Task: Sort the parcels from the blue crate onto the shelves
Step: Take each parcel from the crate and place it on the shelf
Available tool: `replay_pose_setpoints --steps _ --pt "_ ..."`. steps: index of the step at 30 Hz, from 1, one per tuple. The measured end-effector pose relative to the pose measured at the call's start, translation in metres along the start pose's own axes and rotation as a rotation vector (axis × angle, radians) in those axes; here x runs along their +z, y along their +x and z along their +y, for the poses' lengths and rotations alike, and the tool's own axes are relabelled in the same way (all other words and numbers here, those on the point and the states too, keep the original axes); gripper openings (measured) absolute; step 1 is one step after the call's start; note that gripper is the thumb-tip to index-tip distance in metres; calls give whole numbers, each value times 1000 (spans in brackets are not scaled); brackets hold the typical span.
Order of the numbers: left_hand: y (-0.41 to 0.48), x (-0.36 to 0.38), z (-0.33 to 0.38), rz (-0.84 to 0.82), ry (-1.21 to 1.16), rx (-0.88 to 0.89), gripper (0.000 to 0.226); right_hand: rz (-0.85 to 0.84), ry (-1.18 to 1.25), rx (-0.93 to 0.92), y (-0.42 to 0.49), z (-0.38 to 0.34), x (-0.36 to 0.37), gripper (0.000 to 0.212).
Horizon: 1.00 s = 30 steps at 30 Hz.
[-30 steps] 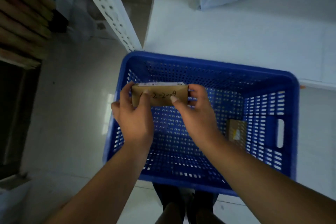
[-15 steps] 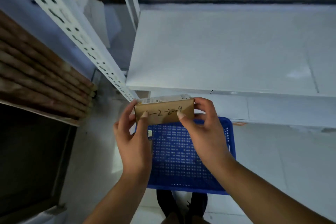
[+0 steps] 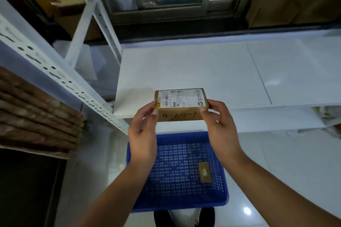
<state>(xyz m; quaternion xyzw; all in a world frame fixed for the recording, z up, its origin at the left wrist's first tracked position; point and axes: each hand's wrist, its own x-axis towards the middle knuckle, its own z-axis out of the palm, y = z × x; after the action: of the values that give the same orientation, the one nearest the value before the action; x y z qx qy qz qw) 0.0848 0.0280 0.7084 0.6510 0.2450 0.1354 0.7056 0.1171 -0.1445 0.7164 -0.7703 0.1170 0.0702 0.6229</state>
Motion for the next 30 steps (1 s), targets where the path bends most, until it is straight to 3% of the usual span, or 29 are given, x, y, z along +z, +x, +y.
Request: replay_pose_setpoints --steps 5,12,22,30 --pt "18 39 -45 5 -21 -64 28 26 -20 24 49 33 -23 16" --pt "39 87 -107 72 -145 -20 27 -15 1 -26 117 88 -38 22" --pt "77 97 -186 102 -246 67 28 -17 115 -124 167 164 -14 26" --pt "81 97 -201 55 -302 122 28 13 147 -168 176 176 -11 26"
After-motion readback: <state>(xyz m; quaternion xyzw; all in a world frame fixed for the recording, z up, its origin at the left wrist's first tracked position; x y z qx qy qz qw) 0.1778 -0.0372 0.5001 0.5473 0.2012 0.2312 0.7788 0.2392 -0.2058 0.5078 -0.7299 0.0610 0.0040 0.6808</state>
